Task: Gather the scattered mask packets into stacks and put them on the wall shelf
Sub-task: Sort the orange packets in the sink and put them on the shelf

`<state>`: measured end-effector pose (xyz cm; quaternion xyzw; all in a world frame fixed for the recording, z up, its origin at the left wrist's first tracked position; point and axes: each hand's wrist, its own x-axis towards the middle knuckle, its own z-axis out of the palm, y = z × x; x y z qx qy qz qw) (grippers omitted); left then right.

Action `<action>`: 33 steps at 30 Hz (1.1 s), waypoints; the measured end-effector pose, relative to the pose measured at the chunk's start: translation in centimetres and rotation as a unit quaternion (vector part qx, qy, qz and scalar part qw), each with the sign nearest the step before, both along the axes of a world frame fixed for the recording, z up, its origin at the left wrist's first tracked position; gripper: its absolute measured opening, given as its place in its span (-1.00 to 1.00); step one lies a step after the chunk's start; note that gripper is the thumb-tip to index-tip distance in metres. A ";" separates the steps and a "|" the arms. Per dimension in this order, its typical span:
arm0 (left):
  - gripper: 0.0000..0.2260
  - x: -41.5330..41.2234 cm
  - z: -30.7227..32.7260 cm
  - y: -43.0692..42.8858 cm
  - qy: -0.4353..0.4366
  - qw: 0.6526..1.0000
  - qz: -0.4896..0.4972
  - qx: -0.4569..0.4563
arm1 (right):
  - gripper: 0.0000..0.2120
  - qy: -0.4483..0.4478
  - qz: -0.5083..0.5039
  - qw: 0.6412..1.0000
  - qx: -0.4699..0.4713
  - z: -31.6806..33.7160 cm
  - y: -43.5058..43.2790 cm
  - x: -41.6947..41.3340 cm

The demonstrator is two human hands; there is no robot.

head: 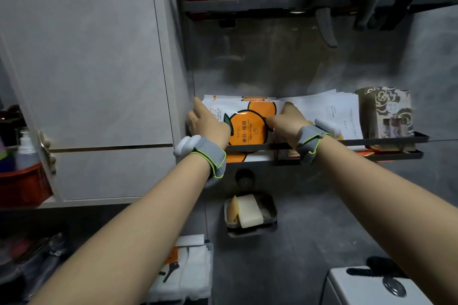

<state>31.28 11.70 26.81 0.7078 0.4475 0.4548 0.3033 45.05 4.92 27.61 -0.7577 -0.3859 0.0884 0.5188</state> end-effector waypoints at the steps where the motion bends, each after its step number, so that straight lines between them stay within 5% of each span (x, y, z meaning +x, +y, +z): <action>1: -0.27 0.0 -0.1 0.0 0.012 1.000 0.002 0.009 | -0.62 -0.010 -0.008 1.000 -0.014 0.1 -0.1 -0.1; 12: -0.20 -0.3 -0.7 -0.5 0.102 0.994 -0.036 0.026 | -0.52 -0.195 -0.112 0.971 -0.077 -0.7 -1.2 -1.2; 16: -0.21 -0.7 -1.4 -0.7 0.140 0.988 -0.038 0.047 | -0.49 -0.210 -0.121 0.970 -0.024 -1.8 -1.5 -2.4; 20: -0.29 -0.7 -2.4 -1.0 0.180 0.978 -0.025 0.100 | -0.25 -0.191 -0.129 0.972 0.043 -3.2 -1.6 -4.4; 33: -0.41 -4.5 -5.3 -3.1 0.107 0.977 -0.119 0.138 | -0.57 -0.146 -0.008 0.975 0.168 -7.2 -2.5 -11.9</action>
